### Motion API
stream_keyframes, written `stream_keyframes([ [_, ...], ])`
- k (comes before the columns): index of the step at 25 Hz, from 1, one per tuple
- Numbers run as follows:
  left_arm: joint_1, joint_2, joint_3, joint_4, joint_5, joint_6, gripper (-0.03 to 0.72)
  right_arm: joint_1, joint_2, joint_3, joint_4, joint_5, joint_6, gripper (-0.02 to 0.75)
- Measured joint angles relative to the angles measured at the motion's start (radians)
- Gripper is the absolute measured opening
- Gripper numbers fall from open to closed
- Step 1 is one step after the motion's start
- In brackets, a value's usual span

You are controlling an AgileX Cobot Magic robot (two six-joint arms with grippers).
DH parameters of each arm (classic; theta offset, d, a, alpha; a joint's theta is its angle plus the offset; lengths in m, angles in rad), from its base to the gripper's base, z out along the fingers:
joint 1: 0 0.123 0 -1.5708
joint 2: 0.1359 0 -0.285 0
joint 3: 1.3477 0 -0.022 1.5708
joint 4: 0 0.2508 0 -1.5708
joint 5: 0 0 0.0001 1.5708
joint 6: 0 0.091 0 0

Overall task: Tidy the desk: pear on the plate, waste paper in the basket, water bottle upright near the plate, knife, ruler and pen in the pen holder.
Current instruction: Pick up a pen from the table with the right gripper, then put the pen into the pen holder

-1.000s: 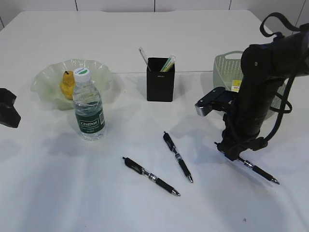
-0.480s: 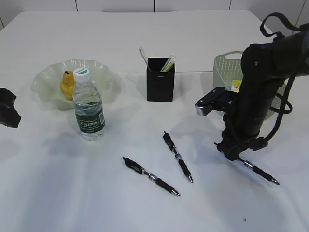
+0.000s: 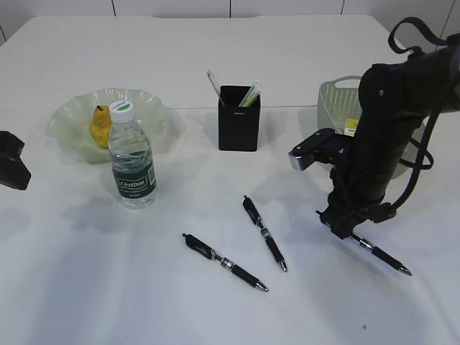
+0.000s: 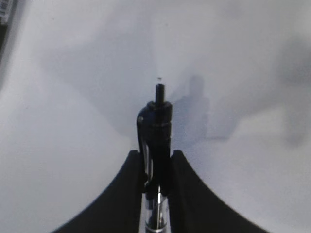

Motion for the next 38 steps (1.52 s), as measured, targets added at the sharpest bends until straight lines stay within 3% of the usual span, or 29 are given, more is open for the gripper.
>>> stream_keyframes([
  [11, 0.000, 0.000, 0.000, 0.000, 0.002, 0.000, 0.456, 0.000, -0.039, -0.077, 0.088, -0.031, -0.025, 0.087],
  [23, 0.000, 0.000, 0.000, 0.000, 0.005, 0.000, 0.456, 0.000, -0.039, -0.314, 0.277, -0.149, -0.095, 0.087],
  [30, 0.000, 0.000, 0.000, 0.000, 0.006, 0.000, 0.456, 0.000, -0.039, -0.358, 0.533, -0.326, -0.308, 0.087],
  [38, 0.000, 0.000, 0.000, 0.000, 0.006, 0.000, 0.456, 0.000, 0.012, -0.359, 0.958, -0.440, -0.711, 0.087],
])
